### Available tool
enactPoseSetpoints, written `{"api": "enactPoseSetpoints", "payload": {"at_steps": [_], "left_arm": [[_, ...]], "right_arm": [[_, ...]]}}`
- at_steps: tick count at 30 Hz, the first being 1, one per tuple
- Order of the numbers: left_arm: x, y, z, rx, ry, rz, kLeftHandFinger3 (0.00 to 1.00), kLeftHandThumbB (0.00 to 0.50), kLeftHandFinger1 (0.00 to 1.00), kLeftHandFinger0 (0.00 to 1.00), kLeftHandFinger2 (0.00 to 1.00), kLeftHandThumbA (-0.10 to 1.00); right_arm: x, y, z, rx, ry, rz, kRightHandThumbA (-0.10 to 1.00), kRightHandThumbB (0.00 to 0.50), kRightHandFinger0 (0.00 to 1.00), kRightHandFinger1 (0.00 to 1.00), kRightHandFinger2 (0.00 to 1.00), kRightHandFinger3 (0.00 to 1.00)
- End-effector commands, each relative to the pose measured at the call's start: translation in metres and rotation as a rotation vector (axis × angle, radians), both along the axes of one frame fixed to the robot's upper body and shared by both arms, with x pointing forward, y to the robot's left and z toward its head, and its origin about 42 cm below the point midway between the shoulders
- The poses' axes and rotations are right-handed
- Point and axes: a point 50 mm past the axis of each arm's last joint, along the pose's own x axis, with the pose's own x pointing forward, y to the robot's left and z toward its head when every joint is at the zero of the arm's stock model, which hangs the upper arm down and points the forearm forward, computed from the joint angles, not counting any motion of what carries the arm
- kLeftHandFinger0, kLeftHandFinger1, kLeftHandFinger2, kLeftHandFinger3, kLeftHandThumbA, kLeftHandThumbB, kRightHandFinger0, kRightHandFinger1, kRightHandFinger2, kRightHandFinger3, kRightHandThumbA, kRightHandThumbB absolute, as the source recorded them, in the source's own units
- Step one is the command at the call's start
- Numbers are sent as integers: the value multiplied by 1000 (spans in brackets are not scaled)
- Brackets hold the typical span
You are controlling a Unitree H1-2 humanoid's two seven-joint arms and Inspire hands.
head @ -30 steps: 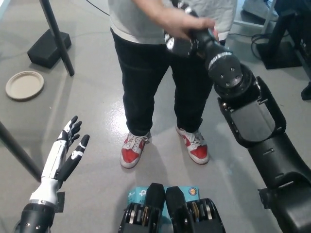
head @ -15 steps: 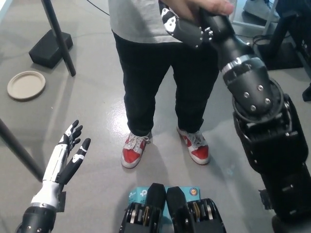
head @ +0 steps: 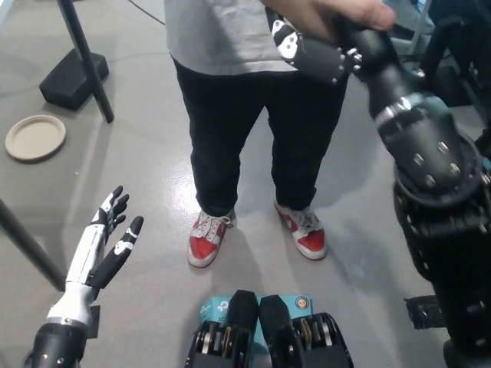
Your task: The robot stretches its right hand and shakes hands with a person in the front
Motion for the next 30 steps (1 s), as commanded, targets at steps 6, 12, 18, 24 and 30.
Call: {"api": "enactPoseSetpoints", "payload": {"at_steps": [6,12,18,24,30], "left_arm": [[11,3,28,14,-101,-33,1000,115,1000,1000,1000,771],[13,4,33,15,-106,-35,1000,122,1000,1000,1000,760],[14,7,33,24,-106,-41,1000,120,1000,1000,1000,765],[14,7,34,28,-106,-40,1000,119,1000,1000,1000,759],[15,7,35,27,-101,-40,1000,131,1000,1000,1000,757]], "right_arm": [[91,20,-27,-110,152,-125,260,296,1000,1000,1000,1000],[98,20,-35,-117,167,-131,308,296,1000,1000,1000,1000],[93,20,-30,-127,145,-110,477,344,1000,1000,1000,1000],[76,17,-22,-181,91,-47,821,441,1000,1000,1000,1000],[46,-1,-16,-120,9,19,1000,489,1000,1000,1000,1000]]}}
